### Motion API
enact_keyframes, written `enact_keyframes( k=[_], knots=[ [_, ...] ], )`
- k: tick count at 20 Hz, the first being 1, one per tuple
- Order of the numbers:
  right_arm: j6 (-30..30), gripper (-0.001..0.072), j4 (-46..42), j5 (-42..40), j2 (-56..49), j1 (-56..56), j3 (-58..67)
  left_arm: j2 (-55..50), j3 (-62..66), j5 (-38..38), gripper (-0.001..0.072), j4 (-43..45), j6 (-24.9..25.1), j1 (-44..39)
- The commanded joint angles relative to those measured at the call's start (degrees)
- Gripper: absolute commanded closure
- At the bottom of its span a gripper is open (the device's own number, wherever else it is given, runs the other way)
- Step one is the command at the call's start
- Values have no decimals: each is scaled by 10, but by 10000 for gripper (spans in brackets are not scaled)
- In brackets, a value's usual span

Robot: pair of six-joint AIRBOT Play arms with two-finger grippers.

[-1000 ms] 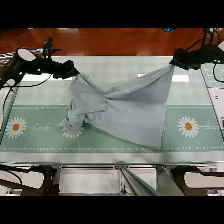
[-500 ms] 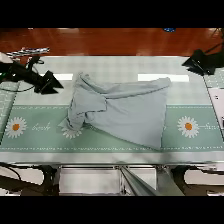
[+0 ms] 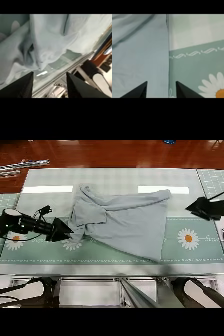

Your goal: Fold the shirts.

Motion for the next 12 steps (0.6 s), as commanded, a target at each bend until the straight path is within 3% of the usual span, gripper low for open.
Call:
enact_keyframes(
  k=[1, 5, 6, 7, 8, 12],
  knots=[
    [-14, 305, 3, -7, 72, -3, -104, 10, -51, 53, 200, -27, 23, -7],
    [-13, 305, 3, 4, 114, -3, -174, 10, -51, 116, 204, -72, 31, -50],
    [-14, 305, 3, 12, 120, -3, -192, 9, -50, 131, 267, -75, 31, -65],
    [-14, 305, 0, 26, 123, -3, -209, 9, -50, 142, 535, -75, 31, -80],
    [-17, 305, -3, 40, 122, -3, -223, 9, -48, 147, 688, -75, 32, -90],
    [-7, 305, 7, 63, 122, -3, -280, 9, -30, 135, 694, -75, 48, -96]
  ],
)
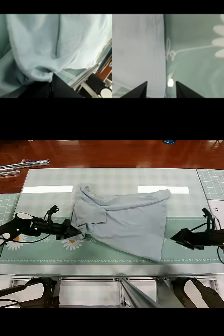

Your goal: Fold the shirts.

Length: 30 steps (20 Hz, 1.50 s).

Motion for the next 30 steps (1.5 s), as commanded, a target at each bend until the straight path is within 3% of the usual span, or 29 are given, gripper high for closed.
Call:
enact_keyframes(
  k=[1, 6, 13, 16, 18, 19, 21, 25, 30],
  knots=[
    [14, 305, 6, 29, 4, 0, -52, 1, 10, 8, 694, -5, 9, -10],
    [47, 305, -15, 25, 4, 55, -87, 0, 11, 10, 694, -5, 9, -10],
    [79, 305, 5, -43, -45, 148, -91, 0, 11, 9, 694, -5, 9, -12],
    [78, 305, 57, -113, -81, 199, -91, 0, 11, 10, 694, -5, 9, -12],
    [39, 316, 126, -159, -106, 227, -82, 0, 11, 10, 694, -5, 9, -12],
    [14, 375, 171, -174, -119, 240, -72, 0, 11, 10, 694, -5, 9, -12],
    [-37, 682, 236, -184, -135, 264, -39, 0, 12, 10, 694, -5, 9, -12],
    [-38, 691, 228, -126, -127, 279, 103, 38, 52, -8, 694, -61, 54, -8],
    [72, 691, 27, -66, -99, 279, 436, 131, 261, 0, 695, -210, 50, 33]
  ],
)
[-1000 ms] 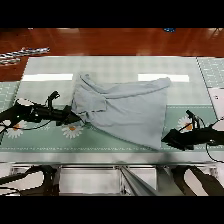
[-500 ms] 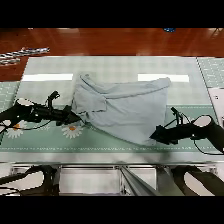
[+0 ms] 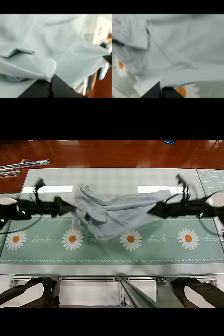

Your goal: Fold the shirts.

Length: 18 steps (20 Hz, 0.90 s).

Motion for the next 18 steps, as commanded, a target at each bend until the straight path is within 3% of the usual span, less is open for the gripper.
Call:
enact_keyframes(
  k=[1, 4, 7, 11, 14, 16, 18],
  knots=[
    [59, 691, -132, 55, 14, 3, 248, 61, 169, 16, 695, -96, -2, 28],
    [78, 691, -205, 92, 15, 3, 470, 102, 342, 60, 695, -80, -23, 48],
    [85, 691, -243, 118, 19, 3, 636, 122, 496, 68, 695, 5, -87, 79],
    [93, 691, -304, 136, 95, 3, 661, 174, 605, 68, 695, 136, -167, 144],
    [98, 691, -353, 165, 156, 3, 661, 243, 608, 57, 695, 208, -170, 191],
    [111, 691, -392, 195, 191, 3, 661, 285, 608, 50, 695, 306, -211, 192],
    [127, 691, -432, 246, 214, 3, 661, 311, 608, 29, 695, 355, -214, 176]
  ],
)
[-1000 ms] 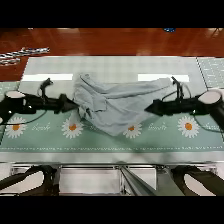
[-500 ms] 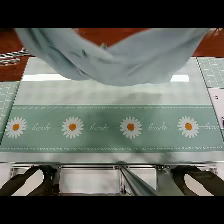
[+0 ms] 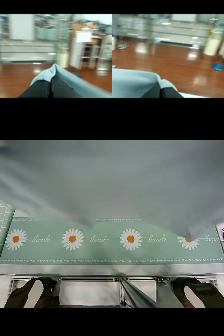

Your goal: Fold the shirts.

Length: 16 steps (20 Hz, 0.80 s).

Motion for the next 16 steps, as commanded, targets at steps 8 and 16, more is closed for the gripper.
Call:
enact_keyframes(
  k=[8, 16],
  knots=[
    [43, 691, -100, 104, 60, 0, -223, 49, -136, -93, 695, 151, -79, -80],
    [55, 691, -97, -97, -147, 0, -424, -154, -397, 12, 695, 96, -10, -134]
  ],
)
